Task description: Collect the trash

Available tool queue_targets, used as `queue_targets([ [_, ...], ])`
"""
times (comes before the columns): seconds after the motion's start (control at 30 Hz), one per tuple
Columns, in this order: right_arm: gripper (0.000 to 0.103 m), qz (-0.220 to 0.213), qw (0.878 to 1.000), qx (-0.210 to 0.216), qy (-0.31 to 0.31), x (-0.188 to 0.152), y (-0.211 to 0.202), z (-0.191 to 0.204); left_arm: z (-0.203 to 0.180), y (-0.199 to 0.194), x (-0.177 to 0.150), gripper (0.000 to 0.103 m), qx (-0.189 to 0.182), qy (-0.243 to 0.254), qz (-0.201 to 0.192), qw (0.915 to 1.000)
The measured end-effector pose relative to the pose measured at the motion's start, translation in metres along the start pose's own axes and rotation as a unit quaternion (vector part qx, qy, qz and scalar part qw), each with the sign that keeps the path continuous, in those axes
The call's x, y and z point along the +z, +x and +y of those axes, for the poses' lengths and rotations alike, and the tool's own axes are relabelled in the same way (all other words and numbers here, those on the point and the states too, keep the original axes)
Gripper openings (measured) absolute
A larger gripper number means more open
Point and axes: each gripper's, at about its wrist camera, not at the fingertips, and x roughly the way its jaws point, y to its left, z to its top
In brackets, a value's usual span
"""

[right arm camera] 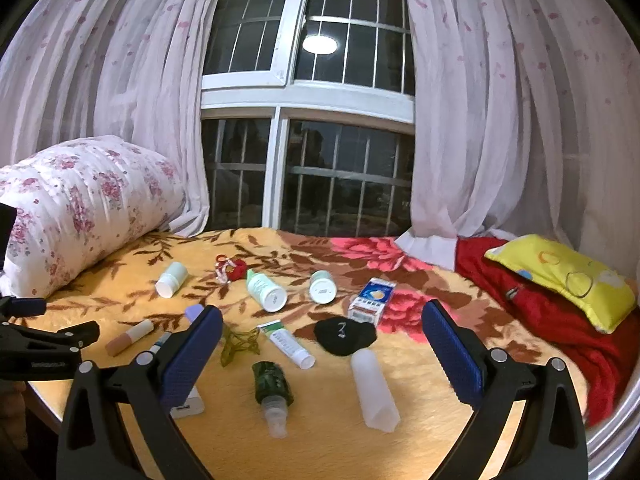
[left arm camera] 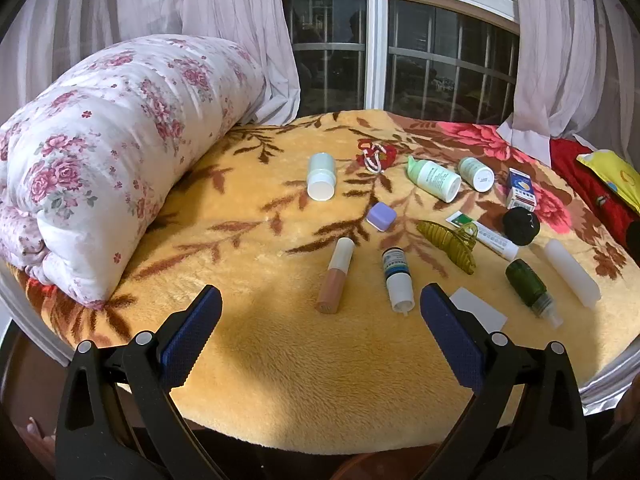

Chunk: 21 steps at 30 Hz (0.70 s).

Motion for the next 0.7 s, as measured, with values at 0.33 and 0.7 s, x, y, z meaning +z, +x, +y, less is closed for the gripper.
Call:
queue_targets([
  [0.33,0.098,-0.015,1.0,-0.007,0.012,-0.005,-0.002,-0.002,-0.003,-0.001,-0.001,0.097,-0.001,0.001,0.003,1.0],
  [0.7,0.098,-0.013,1.0,-0.008,-0.002,-0.007,-0.001,0.0,-0.008,-0.001,-0.003,0.097,0.0,0.001,0.005,1.0],
])
